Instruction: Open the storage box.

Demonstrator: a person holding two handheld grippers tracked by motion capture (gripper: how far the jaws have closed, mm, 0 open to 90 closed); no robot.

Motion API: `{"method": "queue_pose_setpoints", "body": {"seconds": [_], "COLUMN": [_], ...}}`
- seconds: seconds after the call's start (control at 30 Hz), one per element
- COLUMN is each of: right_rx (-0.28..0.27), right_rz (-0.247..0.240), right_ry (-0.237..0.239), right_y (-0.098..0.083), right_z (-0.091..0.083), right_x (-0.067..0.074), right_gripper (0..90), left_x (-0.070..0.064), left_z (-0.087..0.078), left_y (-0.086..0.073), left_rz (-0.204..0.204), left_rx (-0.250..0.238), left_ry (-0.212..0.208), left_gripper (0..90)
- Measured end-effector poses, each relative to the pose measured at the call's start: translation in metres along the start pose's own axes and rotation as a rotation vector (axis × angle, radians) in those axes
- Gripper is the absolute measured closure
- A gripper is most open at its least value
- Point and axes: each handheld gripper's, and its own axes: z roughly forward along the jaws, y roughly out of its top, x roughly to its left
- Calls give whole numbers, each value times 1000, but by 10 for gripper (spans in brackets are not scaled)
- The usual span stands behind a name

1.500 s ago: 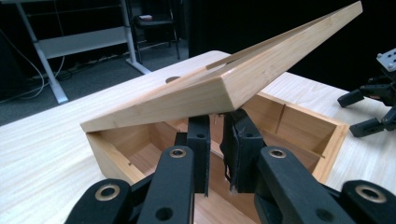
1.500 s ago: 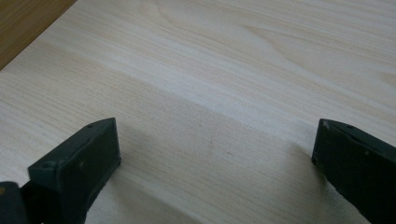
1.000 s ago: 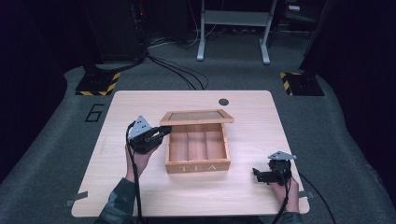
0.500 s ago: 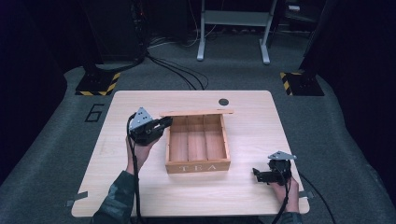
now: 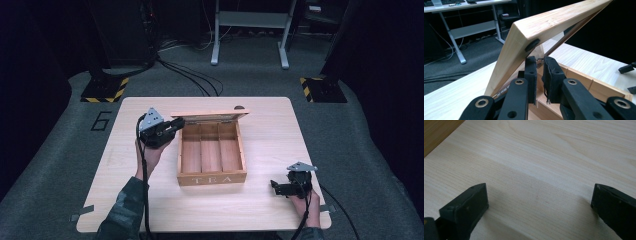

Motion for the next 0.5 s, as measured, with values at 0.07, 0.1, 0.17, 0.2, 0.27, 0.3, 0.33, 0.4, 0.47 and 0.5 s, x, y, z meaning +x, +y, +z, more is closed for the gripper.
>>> {"method": "queue_pose_setpoints", "body": {"seconds": [0.07, 0.1, 0.17, 0.2, 0.27, 0.3, 0.33, 0.4, 0.47, 0.5], "right_rx": [2, 1, 2, 2, 0, 0, 2, 0, 0, 0], "right_rz": [-1, 0, 0, 0, 0, 0, 0, 0, 0, 0], "right_ry": [1, 0, 0, 0, 0, 0, 2, 0, 0, 0], "right_y": [0, 0, 0, 0, 0, 0, 0, 0, 0, 0], "right_z": [0, 0, 0, 0, 0, 0, 0, 0, 0, 0], "right_x": [0, 0, 0, 0, 0, 0, 0, 0, 0, 0], "right_gripper": [5, 5, 6, 6, 5, 5, 5, 6, 5, 6], "left_x": [0, 1, 2, 2, 2, 2, 2, 3, 4, 4], "left_z": [1, 1, 2, 3, 5, 7, 8, 11, 12, 12], "left_y": [1, 2, 4, 5, 7, 9, 9, 11, 12, 12], "left_rz": [-4, 0, -3, 3, 6, 10, 13, 15, 13, 11], "left_rx": [-3, 0, 7, 4, 6, 12, 12, 18, 16, 18], "left_ry": [1, 1, -2, 0, 1, 0, 1, 1, 5, 5], "left_gripper": [808, 808, 808, 808, 808, 809, 809, 810, 812, 812]}}
